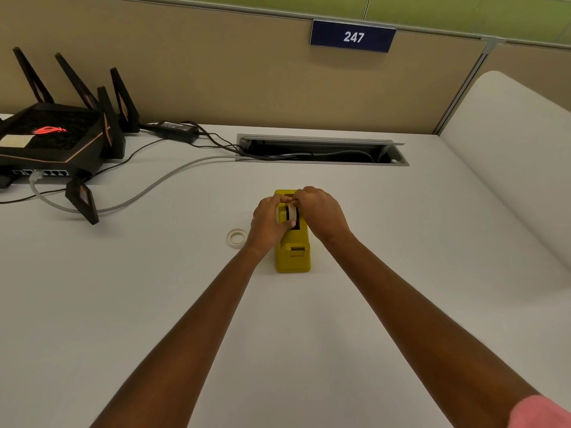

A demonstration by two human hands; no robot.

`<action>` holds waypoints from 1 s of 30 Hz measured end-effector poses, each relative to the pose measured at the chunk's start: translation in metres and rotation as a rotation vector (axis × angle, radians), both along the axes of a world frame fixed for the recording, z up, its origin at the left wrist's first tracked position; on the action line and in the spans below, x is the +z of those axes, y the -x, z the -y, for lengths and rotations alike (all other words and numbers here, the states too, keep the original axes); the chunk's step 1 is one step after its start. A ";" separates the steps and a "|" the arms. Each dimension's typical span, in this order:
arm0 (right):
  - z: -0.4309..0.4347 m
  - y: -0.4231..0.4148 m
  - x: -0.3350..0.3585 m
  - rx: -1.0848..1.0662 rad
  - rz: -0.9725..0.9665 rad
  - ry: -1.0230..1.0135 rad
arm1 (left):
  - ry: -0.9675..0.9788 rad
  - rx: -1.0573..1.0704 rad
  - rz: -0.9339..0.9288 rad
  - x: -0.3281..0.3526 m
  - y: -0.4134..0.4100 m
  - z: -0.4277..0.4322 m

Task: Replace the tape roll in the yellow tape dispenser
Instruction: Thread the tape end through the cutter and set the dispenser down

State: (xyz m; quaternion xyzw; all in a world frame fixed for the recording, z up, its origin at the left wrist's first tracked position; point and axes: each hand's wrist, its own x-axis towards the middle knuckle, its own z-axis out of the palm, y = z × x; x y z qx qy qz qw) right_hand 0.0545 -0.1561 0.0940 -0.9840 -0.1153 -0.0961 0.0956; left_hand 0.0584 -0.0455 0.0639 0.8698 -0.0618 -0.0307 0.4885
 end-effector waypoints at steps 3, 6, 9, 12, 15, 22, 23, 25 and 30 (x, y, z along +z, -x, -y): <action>-0.001 0.000 0.001 0.000 -0.009 -0.008 | 0.038 0.010 0.006 0.001 0.001 0.000; -0.001 -0.001 0.003 -0.012 -0.017 -0.004 | 0.066 0.028 0.004 0.001 0.001 0.001; -0.001 -0.002 0.003 -0.024 -0.032 -0.003 | 0.082 0.044 -0.007 0.000 0.002 0.002; -0.001 -0.002 0.003 -0.027 -0.039 0.007 | 0.071 0.056 -0.002 0.001 0.000 0.003; 0.000 0.000 0.003 -0.021 -0.029 -0.001 | 0.006 0.052 -0.012 0.000 -0.002 0.002; 0.000 0.003 0.001 -0.003 -0.017 0.004 | -0.039 0.011 0.000 -0.001 -0.003 -0.001; 0.000 0.003 0.001 -0.003 -0.014 0.008 | -0.028 0.010 0.004 0.000 -0.003 -0.002; -0.001 0.002 0.001 -0.004 -0.005 0.012 | -0.020 0.011 0.016 0.000 -0.002 -0.002; -0.001 0.001 0.000 -0.004 -0.020 0.030 | -0.028 0.023 0.032 -0.002 -0.002 -0.003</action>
